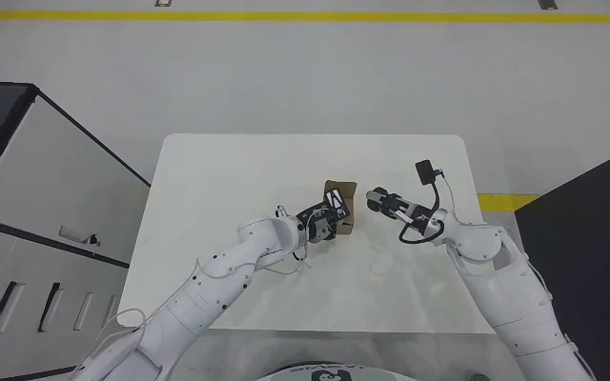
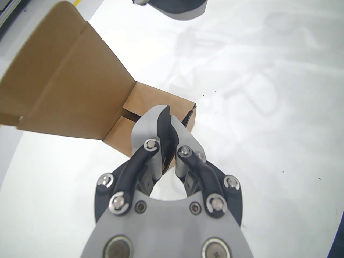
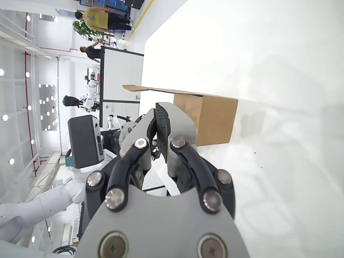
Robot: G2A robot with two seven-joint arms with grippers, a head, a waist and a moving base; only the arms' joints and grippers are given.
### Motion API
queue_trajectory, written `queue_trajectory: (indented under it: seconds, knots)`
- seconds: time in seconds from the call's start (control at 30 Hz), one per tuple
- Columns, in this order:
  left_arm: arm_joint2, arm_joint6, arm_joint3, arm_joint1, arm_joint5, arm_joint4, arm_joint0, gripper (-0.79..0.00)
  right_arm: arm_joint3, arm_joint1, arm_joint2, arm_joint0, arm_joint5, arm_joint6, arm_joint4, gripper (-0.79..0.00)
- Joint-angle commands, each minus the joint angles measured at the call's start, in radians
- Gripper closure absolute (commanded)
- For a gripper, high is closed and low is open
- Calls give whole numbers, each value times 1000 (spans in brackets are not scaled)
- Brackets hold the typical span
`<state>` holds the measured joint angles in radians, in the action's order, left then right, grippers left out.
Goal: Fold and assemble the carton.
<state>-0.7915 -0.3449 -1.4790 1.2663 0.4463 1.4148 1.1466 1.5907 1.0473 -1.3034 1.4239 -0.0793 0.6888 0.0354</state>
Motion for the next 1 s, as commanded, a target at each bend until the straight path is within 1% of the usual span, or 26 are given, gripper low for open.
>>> queue_trajectory:
  seconds: [0.0, 0.3, 0.43, 0.47, 0.5, 0.53, 0.57, 0.7, 0.77, 0.87, 0.97]
  knots:
    - [-4, 5, -6, -2, 5, 6, 5, 0, -3, 0, -1, 0, 0, -2, 2, 0]
    - [3, -3, 15, 4, 8, 6, -1, 0, -16, 2, 2, 0, -4, -4, 8, 0]
    - [-6, 17, -9, 2, 12, 9, 4, 0, -21, 1, -5, -2, -7, -3, 12, 0]
    - [-11, 31, -17, 0, 22, 12, 10, 0, -23, 1, -9, -2, -8, -2, 11, -145]
    - [-18, 42, -21, -3, 33, 15, 16, 0, -24, 0, -12, -2, -8, 2, 11, -363]
    - [-25, 55, -27, -6, 43, 15, 23, 0, -25, -1, -15, -3, -7, 8, 10, -696]
    - [-33, 69, -32, -10, 58, 10, 31, 0, -26, -2, -19, -5, -7, 13, 10, -785]
    - [-70, 104, -63, -25, 95, 17, 62, 0, -29, -4, -35, -12, -10, 39, 25, -785]
    - [-87, 114, -82, -31, 104, 21, 80, 0, -35, -5, -39, -19, -38, 97, 72, -785]
    - [-118, 123, -115, -43, 119, 23, 109, 0, -35, -5, -39, -19, -38, 97, 72, -785]
    - [-160, 112, -170, -57, 139, 14, 147, 0, -35, -5, -39, -19, -38, 97, 72, -785]
